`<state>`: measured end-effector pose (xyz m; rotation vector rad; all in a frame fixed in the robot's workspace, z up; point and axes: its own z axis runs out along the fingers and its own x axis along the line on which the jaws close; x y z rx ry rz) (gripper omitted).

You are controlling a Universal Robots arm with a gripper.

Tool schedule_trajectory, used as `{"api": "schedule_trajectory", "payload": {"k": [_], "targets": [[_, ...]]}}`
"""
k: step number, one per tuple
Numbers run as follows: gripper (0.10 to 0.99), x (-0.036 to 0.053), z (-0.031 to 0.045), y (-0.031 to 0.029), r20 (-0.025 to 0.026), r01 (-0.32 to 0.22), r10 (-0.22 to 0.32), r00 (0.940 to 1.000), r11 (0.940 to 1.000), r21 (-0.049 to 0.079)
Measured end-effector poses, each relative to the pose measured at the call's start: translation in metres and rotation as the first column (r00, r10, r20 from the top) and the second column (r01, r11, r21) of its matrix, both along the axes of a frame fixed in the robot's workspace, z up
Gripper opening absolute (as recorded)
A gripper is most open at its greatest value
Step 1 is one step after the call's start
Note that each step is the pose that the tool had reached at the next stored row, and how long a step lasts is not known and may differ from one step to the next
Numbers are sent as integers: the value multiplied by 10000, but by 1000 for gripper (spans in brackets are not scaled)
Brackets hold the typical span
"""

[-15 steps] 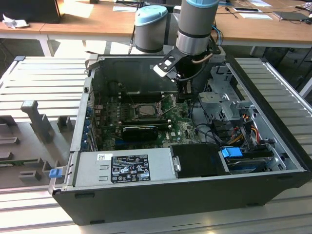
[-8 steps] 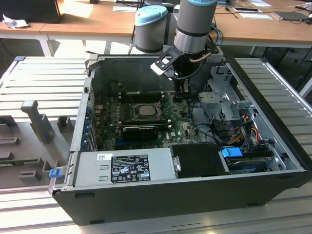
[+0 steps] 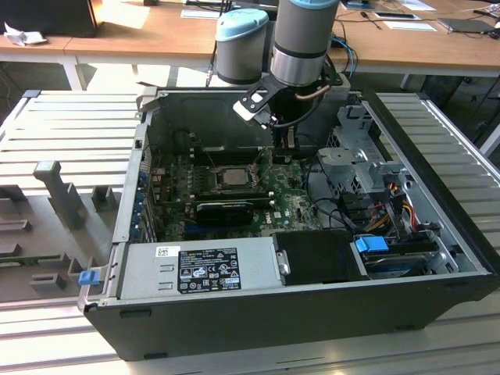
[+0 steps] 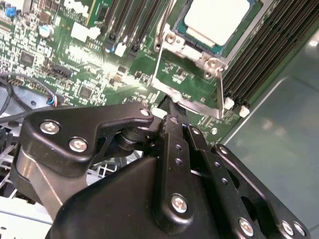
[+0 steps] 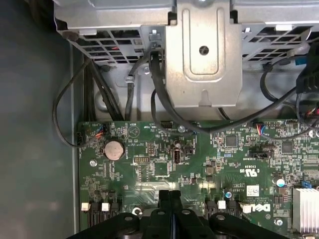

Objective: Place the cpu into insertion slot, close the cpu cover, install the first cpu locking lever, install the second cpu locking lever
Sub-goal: 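Close the cpu cover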

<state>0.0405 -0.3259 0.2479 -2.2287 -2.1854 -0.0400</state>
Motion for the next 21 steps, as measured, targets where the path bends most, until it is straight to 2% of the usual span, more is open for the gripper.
{"api": "schedule_trajectory", "payload": {"k": [8,21], "targets": [[106,-107,0,0,17,0,0,10000,10000,1],[106,-173,0,0,17,-1,1,10000,10000,1]]}}
